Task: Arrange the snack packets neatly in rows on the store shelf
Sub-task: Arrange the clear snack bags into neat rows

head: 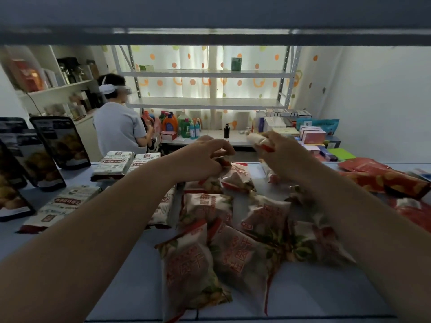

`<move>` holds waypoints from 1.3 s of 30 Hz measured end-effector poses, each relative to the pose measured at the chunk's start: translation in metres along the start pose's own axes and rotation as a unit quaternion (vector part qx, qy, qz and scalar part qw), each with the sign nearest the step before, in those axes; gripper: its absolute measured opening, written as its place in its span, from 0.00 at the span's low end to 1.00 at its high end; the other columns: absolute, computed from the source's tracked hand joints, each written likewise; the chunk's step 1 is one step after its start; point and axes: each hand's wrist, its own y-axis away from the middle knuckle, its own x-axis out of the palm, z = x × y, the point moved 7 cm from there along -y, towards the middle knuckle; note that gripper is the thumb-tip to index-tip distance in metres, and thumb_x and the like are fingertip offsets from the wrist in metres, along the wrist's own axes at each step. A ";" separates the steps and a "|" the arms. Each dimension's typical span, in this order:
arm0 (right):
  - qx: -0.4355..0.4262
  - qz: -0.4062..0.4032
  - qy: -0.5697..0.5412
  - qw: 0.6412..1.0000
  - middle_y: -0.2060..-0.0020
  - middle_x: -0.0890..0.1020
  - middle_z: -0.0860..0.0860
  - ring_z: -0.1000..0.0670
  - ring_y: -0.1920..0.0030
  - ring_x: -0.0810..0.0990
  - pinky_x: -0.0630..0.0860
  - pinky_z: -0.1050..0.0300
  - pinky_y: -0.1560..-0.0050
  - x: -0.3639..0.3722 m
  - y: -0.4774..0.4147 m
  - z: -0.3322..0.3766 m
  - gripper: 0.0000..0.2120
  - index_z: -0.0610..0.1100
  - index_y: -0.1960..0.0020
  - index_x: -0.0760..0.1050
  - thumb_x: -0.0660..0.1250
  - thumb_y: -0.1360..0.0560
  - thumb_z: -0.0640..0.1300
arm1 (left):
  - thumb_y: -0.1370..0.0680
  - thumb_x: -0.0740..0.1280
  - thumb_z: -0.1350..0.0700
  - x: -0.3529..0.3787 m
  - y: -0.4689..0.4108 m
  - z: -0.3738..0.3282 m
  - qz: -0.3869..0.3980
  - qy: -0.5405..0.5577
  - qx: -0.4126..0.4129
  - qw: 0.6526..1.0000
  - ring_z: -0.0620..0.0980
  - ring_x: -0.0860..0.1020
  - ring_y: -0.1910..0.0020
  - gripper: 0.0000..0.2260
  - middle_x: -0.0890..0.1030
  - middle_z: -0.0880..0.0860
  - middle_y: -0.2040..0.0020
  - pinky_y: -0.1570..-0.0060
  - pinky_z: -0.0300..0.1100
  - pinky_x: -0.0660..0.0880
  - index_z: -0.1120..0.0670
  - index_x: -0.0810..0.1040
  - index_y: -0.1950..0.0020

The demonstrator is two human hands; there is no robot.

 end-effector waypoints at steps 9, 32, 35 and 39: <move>0.071 -0.027 -0.098 0.992 0.50 0.78 0.47 0.45 0.51 0.79 0.79 0.47 0.51 -0.042 -0.017 -0.054 0.23 0.47 0.33 0.70 0.59 0.21 0.61 | 0.30 0.72 0.51 0.030 -0.050 -0.050 0.030 -0.023 0.037 0.999 0.50 0.75 0.48 0.23 0.68 0.49 0.38 0.50 0.47 0.80 0.39 0.72 0.36; -0.010 0.107 -0.049 0.993 0.39 0.77 0.42 0.50 0.50 0.73 0.68 0.56 0.51 -0.004 -0.004 -0.075 0.24 0.46 0.26 0.62 0.61 0.19 0.52 | 0.17 0.53 0.41 0.096 -0.084 -0.034 0.094 -0.082 -0.006 0.992 0.52 0.65 0.29 0.21 0.61 0.49 0.24 0.30 0.53 0.63 0.42 0.62 0.25; -0.027 0.126 0.014 0.992 0.43 0.79 0.42 0.48 0.51 0.74 0.70 0.54 0.52 -0.003 -0.003 -0.075 0.23 0.46 0.27 0.62 0.62 0.20 0.48 | 0.18 0.51 0.39 0.101 -0.086 -0.029 0.098 -0.128 -0.015 0.987 0.54 0.65 0.27 0.22 0.60 0.49 0.23 0.29 0.55 0.63 0.39 0.59 0.24; -0.022 0.152 0.077 0.985 0.43 0.77 0.42 0.48 0.51 0.74 0.71 0.55 0.54 -0.005 -0.003 -0.076 0.21 0.46 0.29 0.62 0.63 0.20 0.47 | 0.19 0.50 0.37 0.107 -0.085 -0.028 0.130 -0.214 -0.009 0.968 0.55 0.61 0.24 0.27 0.53 0.47 0.20 0.28 0.56 0.62 0.39 0.49 0.21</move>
